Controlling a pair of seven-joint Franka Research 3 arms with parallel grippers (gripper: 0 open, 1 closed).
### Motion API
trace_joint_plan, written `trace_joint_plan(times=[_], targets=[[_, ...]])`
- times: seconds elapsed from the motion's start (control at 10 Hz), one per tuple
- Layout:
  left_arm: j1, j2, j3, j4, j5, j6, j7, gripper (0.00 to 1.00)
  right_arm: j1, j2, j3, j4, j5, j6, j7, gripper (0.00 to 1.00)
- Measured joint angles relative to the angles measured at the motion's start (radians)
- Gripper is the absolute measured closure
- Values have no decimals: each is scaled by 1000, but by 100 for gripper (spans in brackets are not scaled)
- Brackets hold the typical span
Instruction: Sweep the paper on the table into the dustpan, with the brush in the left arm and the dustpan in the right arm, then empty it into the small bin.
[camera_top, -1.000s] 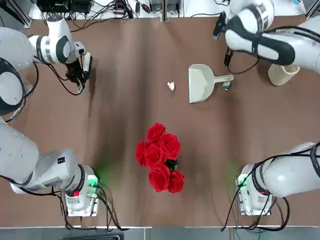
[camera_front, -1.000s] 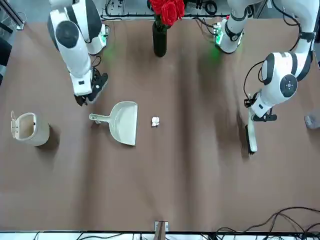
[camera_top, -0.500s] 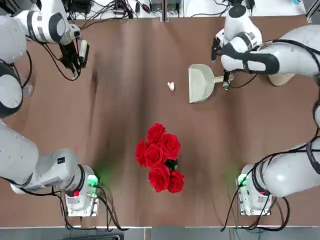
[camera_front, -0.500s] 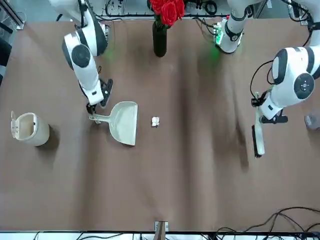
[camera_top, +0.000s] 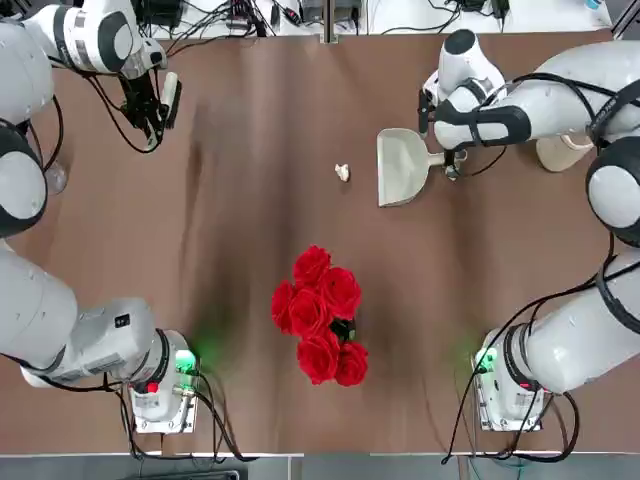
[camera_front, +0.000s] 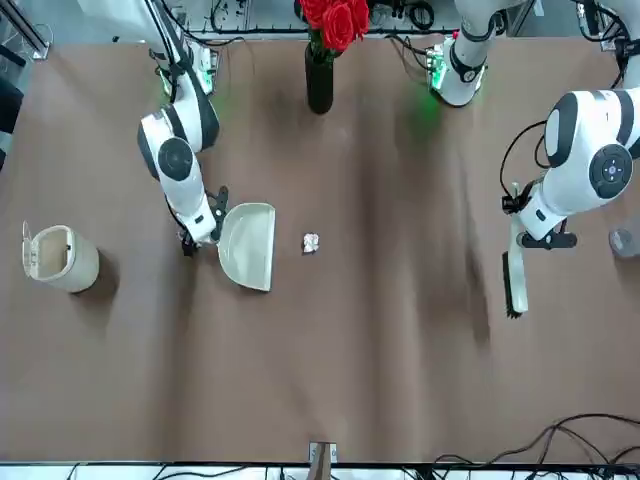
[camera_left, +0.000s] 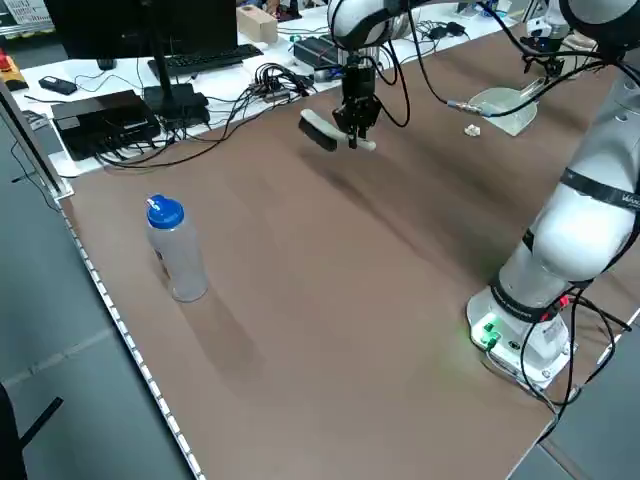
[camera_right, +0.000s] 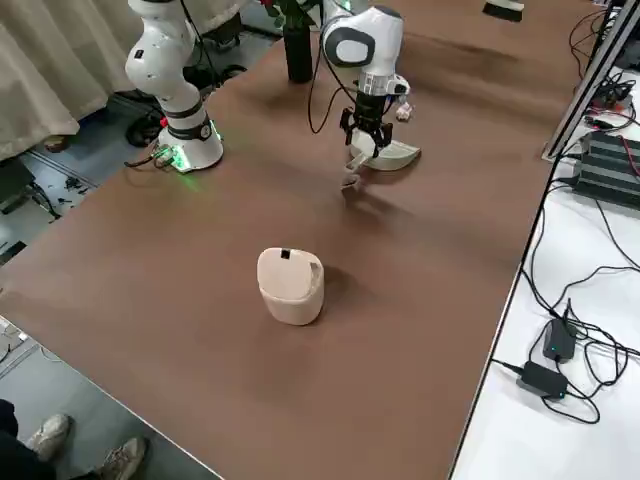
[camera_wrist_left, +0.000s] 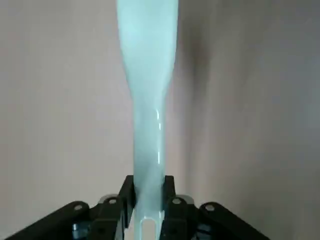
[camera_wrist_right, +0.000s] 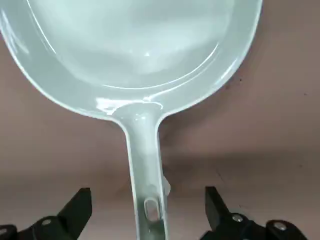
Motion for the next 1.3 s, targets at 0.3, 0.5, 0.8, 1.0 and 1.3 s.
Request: trace_joint_plan(times=[0.3,0.5,0.8,1.0,1.3], targets=[[1,2,0,1,0,-2,0,73,-23,39,-1,-6,0,34,-4,0],[1,2,0,1,0,-2,0,73,-25,45,-2,-11,-1,56,-5,3],[1,2,0,1,0,-4,0,73,-25,48,-1,-11,-7,61,-7,31],[1,2,0,2,0,-6,0,73,-25,48,-1,-11,-15,61,-8,64],[0,2,-17,3,0,-6,0,73,-25,48,0,-10,-16,61,-13,67]])
